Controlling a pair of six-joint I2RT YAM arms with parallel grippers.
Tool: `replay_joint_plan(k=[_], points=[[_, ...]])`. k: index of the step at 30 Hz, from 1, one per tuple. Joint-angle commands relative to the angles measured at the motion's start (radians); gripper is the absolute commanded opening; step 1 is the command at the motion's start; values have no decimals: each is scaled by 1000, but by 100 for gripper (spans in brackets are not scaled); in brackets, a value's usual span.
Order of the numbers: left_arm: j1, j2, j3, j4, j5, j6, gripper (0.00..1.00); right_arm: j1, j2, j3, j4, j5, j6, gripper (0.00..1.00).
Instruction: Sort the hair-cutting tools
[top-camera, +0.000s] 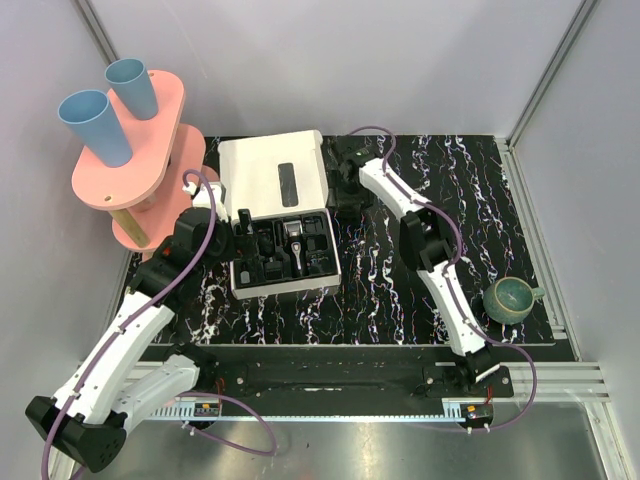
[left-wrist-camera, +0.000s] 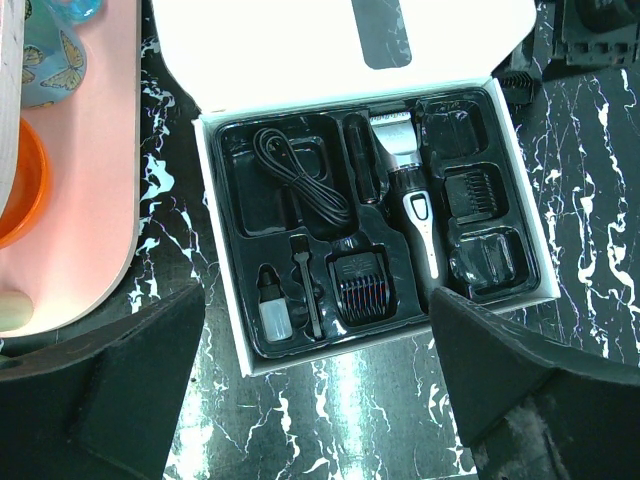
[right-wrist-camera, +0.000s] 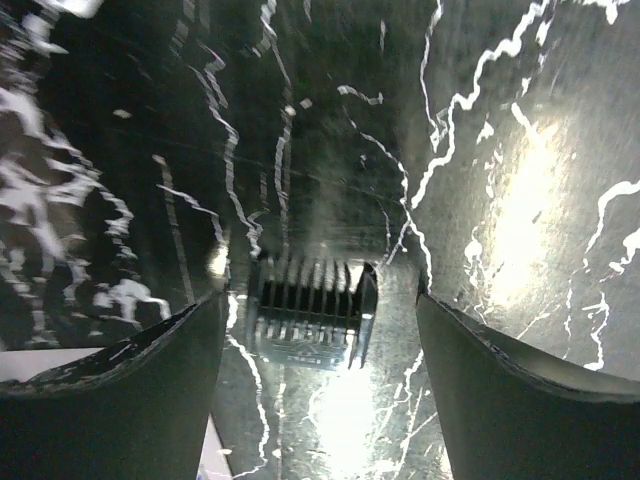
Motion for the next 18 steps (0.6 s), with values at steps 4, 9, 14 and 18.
replay_joint_plan(k=[4, 9, 14, 18], points=[[5, 0, 2, 30, -26, 0, 99, -6, 20, -2, -90, 5, -22, 81], [5, 3, 2, 30, -24, -1, 99, -6, 18, -13, -87, -3, -17, 60], [5, 6, 2, 32, -18, -4, 99, -11, -25, -50, -62, 26, -4, 38], [4, 6, 1, 32, -6, -13, 99, -16, -101, -119, -3, 55, 16, 30]])
